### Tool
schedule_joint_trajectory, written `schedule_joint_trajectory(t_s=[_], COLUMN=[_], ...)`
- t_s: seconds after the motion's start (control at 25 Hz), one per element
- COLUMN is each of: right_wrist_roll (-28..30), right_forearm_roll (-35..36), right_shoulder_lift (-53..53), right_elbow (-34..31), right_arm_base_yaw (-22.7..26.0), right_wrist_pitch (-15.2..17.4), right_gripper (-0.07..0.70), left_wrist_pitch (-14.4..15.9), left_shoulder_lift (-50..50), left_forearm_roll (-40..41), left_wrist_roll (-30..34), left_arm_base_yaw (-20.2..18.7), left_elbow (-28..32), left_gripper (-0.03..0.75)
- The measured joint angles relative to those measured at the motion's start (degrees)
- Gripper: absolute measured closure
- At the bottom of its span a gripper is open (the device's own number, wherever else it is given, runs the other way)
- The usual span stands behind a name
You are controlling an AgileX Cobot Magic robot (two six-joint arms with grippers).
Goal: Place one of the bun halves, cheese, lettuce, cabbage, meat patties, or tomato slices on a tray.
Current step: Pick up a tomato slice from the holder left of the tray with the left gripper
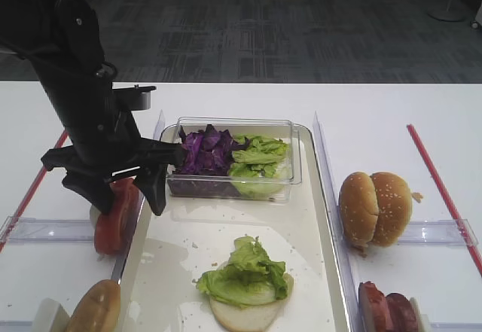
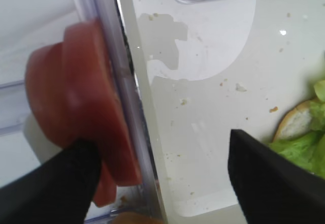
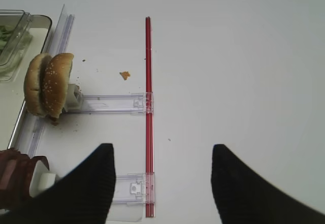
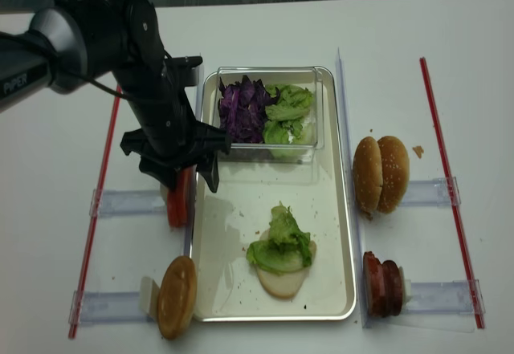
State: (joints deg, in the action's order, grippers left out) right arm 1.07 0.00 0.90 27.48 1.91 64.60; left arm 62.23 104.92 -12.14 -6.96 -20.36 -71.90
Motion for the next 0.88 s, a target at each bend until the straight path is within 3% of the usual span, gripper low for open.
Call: schedule_joint_trajectory(t_s=[0.48, 0.88], right_wrist_roll=[0.1, 0.1], right_forearm_roll=[0.0, 0.0], right_shoulder_lift=[0.0, 0.0], right_elbow=[0.0, 0.0], right_arm_base_yaw=[0.0, 0.0], right_wrist_pitch=[0.0, 0.0], right_gripper=[0.184, 0.186], left_wrist_pitch=[0.0, 0.0], left_shoulder_lift=[0.0, 0.1], left_forearm_roll=[2.1, 3.4], left_wrist_roll=[-0.9, -2.0], left_arm_base_yaw=[0.0, 0.0], left_elbow=[0.0, 0.0], left_gripper=[0.279, 0.415])
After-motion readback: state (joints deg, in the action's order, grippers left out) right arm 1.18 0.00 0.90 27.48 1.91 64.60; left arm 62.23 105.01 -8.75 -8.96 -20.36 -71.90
